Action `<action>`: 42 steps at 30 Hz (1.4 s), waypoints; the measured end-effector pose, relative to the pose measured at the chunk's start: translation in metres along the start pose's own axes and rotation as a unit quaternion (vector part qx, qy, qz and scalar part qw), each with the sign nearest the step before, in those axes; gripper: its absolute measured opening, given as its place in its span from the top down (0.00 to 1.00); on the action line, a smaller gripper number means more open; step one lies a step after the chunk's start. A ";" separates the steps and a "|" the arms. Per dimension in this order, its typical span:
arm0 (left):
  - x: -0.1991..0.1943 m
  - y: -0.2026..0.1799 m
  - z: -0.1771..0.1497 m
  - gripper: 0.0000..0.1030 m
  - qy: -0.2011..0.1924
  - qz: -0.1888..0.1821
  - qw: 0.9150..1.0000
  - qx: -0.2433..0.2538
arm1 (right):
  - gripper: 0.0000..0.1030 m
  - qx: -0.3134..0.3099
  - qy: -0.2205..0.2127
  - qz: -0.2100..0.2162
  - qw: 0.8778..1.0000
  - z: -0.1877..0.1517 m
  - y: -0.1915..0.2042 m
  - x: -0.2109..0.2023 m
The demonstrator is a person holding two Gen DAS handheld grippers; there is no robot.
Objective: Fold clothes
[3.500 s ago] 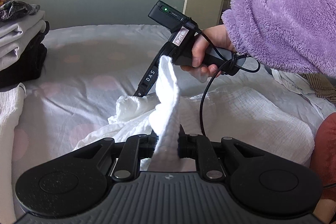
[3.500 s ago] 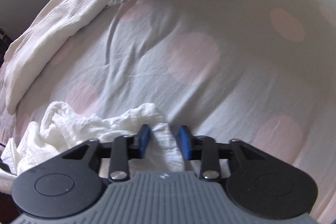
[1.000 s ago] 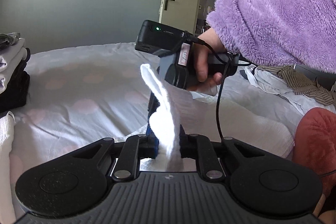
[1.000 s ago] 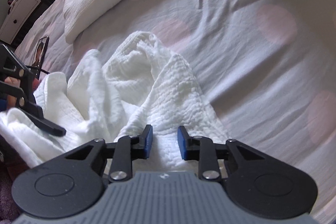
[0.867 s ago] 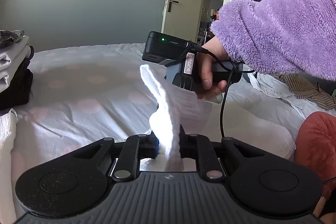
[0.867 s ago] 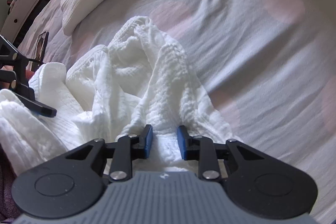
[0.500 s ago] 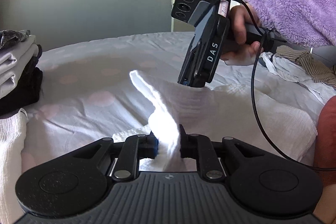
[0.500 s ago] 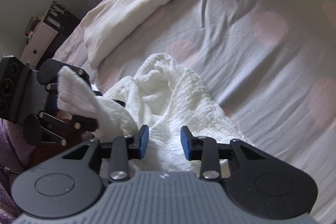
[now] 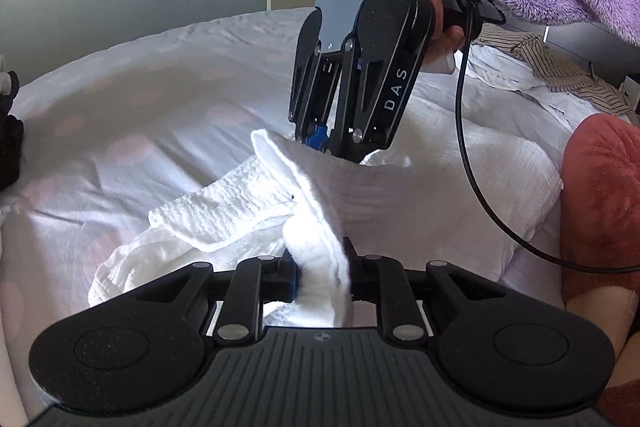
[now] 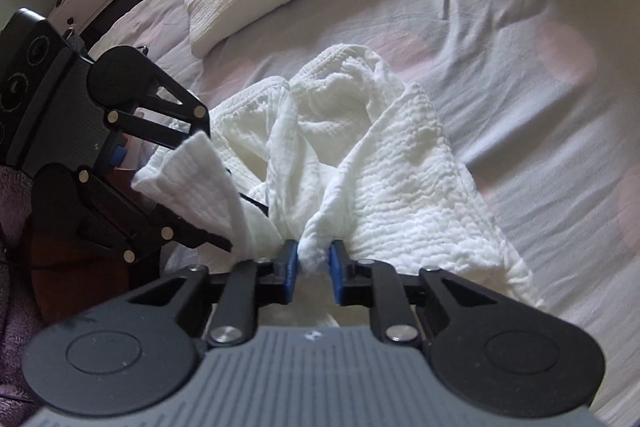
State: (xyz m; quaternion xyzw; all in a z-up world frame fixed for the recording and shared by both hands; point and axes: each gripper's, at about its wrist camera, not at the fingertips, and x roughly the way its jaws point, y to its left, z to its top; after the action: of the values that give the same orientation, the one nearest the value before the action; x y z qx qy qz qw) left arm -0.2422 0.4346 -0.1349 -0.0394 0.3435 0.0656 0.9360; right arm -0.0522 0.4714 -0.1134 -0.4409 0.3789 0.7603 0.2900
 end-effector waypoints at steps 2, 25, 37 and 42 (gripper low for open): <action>0.001 -0.001 0.000 0.78 0.001 0.002 1.000 0.006 | 0.80 -0.012 0.000 -0.005 1.000 0.000 0.005 -0.003; 0.039 0.019 -0.005 0.36 0.052 0.035 0.998 -0.008 | 0.74 -0.057 0.011 -0.036 0.998 -0.011 0.015 0.017; 0.002 -0.012 -0.004 0.70 0.002 0.035 0.998 0.043 | 0.64 0.022 -0.059 -0.026 0.998 -0.008 -0.013 -0.032; -0.008 -0.010 0.002 0.71 -0.023 0.006 0.999 0.036 | 0.72 0.029 -0.052 -0.019 0.998 0.002 -0.020 -0.028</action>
State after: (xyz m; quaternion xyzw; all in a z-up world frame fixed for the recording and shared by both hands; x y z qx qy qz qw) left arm -0.2451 0.4242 -0.1277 -0.0022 0.3238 0.0602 0.9442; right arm -0.0256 0.4808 -0.0946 -0.3994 0.3765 0.7654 0.3360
